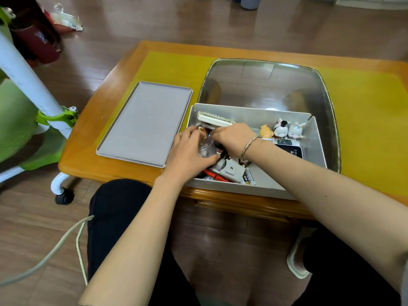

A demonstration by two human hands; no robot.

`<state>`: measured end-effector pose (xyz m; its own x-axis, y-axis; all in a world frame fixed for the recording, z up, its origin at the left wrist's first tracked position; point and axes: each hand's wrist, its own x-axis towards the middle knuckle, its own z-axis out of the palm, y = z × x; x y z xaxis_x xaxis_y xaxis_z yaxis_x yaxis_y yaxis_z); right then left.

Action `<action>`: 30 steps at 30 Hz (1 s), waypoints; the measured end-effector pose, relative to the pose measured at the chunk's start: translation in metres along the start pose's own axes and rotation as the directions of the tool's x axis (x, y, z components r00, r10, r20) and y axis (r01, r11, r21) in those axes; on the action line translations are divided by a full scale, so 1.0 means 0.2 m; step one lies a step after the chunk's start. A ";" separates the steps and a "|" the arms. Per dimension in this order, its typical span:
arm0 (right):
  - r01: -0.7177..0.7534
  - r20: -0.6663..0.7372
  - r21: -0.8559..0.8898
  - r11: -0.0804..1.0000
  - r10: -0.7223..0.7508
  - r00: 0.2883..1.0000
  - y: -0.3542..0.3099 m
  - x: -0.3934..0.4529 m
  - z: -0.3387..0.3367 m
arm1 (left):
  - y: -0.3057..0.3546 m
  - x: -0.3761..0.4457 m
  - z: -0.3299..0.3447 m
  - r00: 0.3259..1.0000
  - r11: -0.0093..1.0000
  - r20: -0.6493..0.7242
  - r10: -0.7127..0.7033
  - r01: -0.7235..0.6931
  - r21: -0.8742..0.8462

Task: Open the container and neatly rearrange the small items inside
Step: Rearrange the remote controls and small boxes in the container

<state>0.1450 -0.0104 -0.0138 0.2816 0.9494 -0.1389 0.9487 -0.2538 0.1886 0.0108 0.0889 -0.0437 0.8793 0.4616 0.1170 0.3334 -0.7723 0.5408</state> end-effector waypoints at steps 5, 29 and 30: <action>0.039 0.008 -0.096 0.995 -0.039 0.999 -0.02 0.03 0.00 | -0.02 -0.03 0.00 0.999 0.995 -0.032 -0.036 0.033 -0.099; 0.171 0.089 -0.165 0.971 -0.158 0.983 0.08 0.10 -0.01 | 0.00 -0.06 0.02 0.986 0.991 -0.135 -0.097 0.083 -0.107; 0.174 0.097 -0.163 0.971 -0.159 0.982 0.08 0.10 -0.01 | 0.00 -0.06 0.02 0.986 0.991 -0.133 -0.098 0.084 -0.104</action>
<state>0.1653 0.0049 -0.0117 0.1392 0.9554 -0.2604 0.9468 -0.0514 0.3176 0.0017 0.0817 -0.0480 0.7896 0.5887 0.1731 0.3692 -0.6811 0.6324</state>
